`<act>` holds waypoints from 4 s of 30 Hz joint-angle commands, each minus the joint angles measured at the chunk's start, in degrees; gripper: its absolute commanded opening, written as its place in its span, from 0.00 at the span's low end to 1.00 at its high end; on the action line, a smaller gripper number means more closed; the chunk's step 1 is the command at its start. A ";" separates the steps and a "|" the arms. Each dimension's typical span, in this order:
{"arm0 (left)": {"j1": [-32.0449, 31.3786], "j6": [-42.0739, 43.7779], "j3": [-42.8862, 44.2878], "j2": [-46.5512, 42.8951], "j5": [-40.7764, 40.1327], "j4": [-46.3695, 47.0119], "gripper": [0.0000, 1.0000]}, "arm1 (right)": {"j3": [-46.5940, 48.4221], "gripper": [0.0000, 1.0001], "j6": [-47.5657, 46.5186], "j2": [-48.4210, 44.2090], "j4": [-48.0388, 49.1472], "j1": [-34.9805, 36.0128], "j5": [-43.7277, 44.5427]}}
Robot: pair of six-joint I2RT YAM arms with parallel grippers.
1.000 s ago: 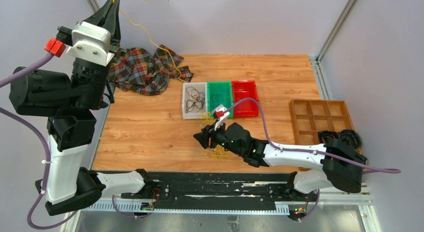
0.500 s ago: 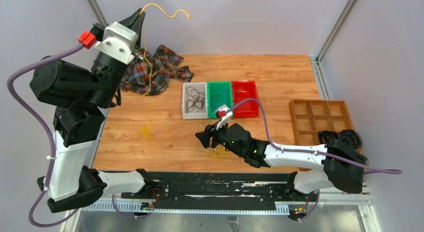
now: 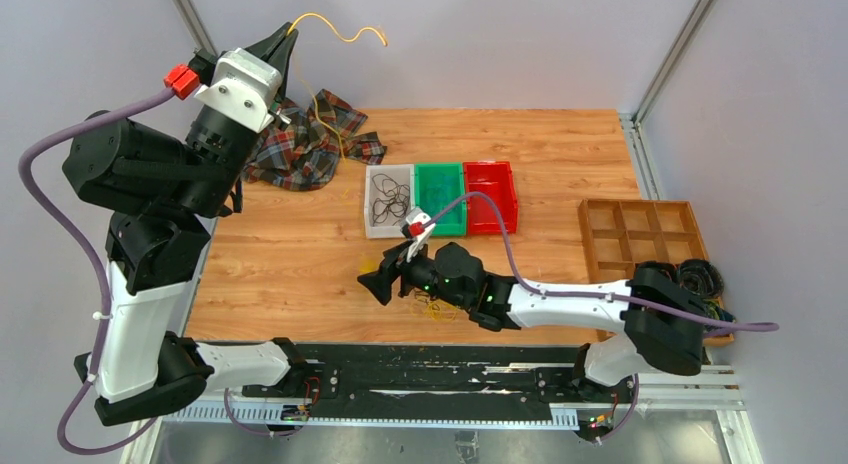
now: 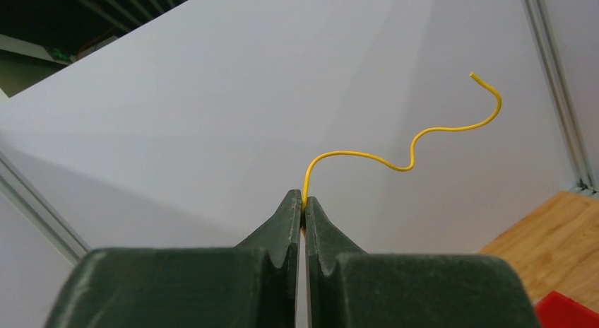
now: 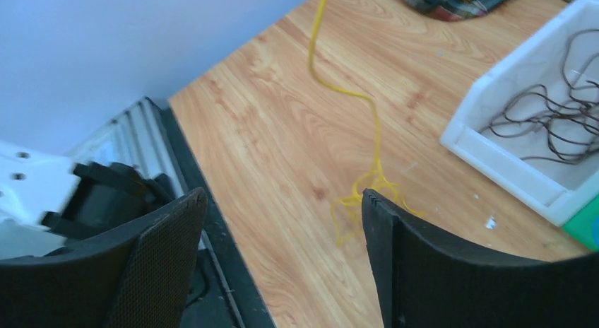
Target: Untangle the cables
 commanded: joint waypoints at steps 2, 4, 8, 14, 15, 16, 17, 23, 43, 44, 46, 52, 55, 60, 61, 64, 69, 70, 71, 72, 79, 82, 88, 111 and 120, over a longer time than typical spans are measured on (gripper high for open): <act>-0.41 -1.24 2.17 -0.23 0.94 -0.30 0.05 | 2.00 0.80 -6.43 4.49 -3.51 -1.01 10.74; -0.41 -1.52 2.53 -0.38 0.96 -1.23 0.05 | -0.05 0.72 -5.17 5.05 -3.91 -4.45 10.64; -0.41 -1.15 1.22 -1.60 0.62 -2.14 0.05 | -5.64 0.49 -4.84 1.87 0.80 -7.74 7.72; -0.41 -2.62 -0.49 -2.60 1.07 -3.12 0.05 | -5.27 0.42 -5.45 0.80 -1.32 -7.73 9.07; -0.41 -2.90 -0.47 -2.51 1.40 -3.33 0.05 | -4.59 0.48 -5.43 1.41 -1.47 -7.71 8.96; -0.41 -3.08 -0.40 -2.45 1.66 -3.51 0.05 | -3.63 0.55 -5.35 2.15 -1.84 -7.73 8.61; -0.41 -3.12 -0.26 -2.32 1.86 -3.66 0.05 | -2.46 0.62 -5.33 2.95 -2.37 -7.73 8.41; -0.41 -3.17 0.24 -2.06 2.21 -4.63 0.05 | 3.20 0.69 -4.41 8.82 -3.23 -7.64 9.26; -0.41 -2.08 1.67 -2.19 2.36 -5.45 0.06 | 2.25 0.73 -1.99 10.28 3.17 -3.04 0.96; -0.41 -2.25 2.28 -2.04 2.53 -5.90 0.05 | 2.53 0.72 -2.12 10.58 2.59 -3.66 2.75; -0.41 -2.50 3.03 -1.85 2.44 -6.65 0.05 | 2.98 0.70 -1.81 11.27 2.58 -5.45 3.65; -0.41 -1.47 3.05 -2.07 2.15 -6.76 0.05 | 6.38 0.66 -2.01 13.74 5.68 -8.09 -5.35; -0.41 -0.75 3.32 -1.98 2.12 -6.56 0.06 | 5.73 0.66 -3.11 13.67 6.42 -7.57 -7.99; -0.41 -0.84 3.79 -1.55 2.45 -6.29 0.06 | 3.45 0.68 -3.47 13.66 7.95 -6.41 -9.21; -0.41 -0.91 3.75 -1.55 2.57 -6.27 0.06 | 3.87 0.68 -3.36 14.20 7.91 -6.38 -9.08; -0.41 -0.95 3.92 -1.54 2.52 -6.36 0.06 | 5.98 0.68 -3.56 15.92 8.30 -6.33 -9.96; -0.41 -0.32 5.19 -1.13 2.06 -6.90 0.06 | 10.59 0.67 -3.85 18.95 6.44 -6.33 -11.08; -0.41 -0.42 5.44 -1.02 2.06 -6.93 0.06 | 11.81 0.67 -3.69 19.76 5.59 -6.33 -10.74; -0.41 -0.61 5.61 -0.98 2.06 -6.89 0.06 | 13.09 0.66 -3.44 20.47 4.88 -6.33 -10.29; -0.41 -0.77 5.67 -0.94 2.06 -6.92 0.06 | 14.22 0.65 -3.21 21.14 4.42 -6.37 -9.80; -0.41 -0.40 5.49 -1.40 1.15 -7.28 0.06 | 14.07 0.25 -1.42 20.69 5.34 -6.89 -7.46; -0.41 -0.48 3.39 -2.33 0.29 -7.42 0.06 | 11.00 0.01 -0.49 16.78 5.18 -7.41 -5.07; -0.34 -0.01 -18.22 -11.69 -8.33 -5.88 0.04 | 2.49 0.01 -2.07 4.54 0.13 -8.25 1.46; 7.94 5.52 -70.82 -21.72 26.87 -19.14 0.68 | -6.00 0.01 -1.71 -9.57 -13.14 -8.37 5.37; 7.85 6.10 -69.39 -17.13 29.09 -8.47 0.74 | -4.99 0.01 1.88 -8.61 -9.94 -8.35 -1.57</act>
